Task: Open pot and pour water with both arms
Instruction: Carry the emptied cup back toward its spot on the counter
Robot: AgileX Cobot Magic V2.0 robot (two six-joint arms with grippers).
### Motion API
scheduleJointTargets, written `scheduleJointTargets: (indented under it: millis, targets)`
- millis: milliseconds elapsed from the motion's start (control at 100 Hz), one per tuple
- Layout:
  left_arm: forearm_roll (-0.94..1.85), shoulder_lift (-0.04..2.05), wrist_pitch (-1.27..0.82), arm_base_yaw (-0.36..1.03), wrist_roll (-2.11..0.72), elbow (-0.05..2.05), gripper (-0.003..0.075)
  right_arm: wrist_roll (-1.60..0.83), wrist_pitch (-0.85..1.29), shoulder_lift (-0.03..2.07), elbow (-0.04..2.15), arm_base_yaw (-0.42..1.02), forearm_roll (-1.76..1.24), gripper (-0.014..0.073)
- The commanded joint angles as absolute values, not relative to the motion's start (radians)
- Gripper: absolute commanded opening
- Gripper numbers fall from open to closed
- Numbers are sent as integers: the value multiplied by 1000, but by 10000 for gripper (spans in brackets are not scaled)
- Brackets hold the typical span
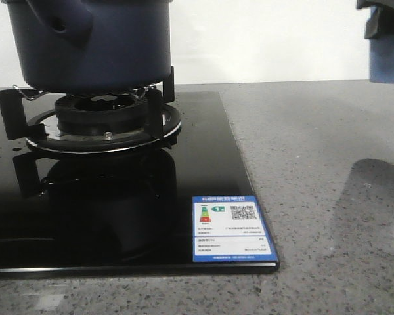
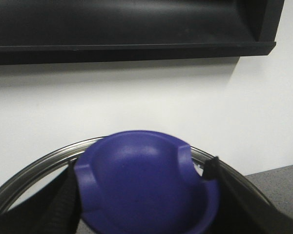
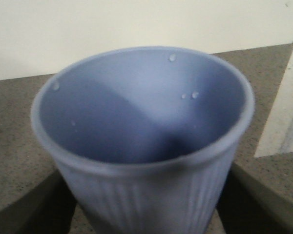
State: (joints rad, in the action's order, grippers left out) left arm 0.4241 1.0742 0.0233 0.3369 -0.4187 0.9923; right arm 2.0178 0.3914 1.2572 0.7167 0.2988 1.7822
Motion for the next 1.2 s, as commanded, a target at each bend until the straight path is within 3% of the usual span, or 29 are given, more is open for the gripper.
scheduleJointTargets:
  millis: [0, 1190]
  targets:
    - [422, 1047, 123, 333, -417, 1031, 378, 2003, 357, 1238, 779, 291, 1859, 297]
    - [422, 1047, 123, 333, -417, 1031, 378, 1922, 357, 1429, 856, 291, 1859, 297]
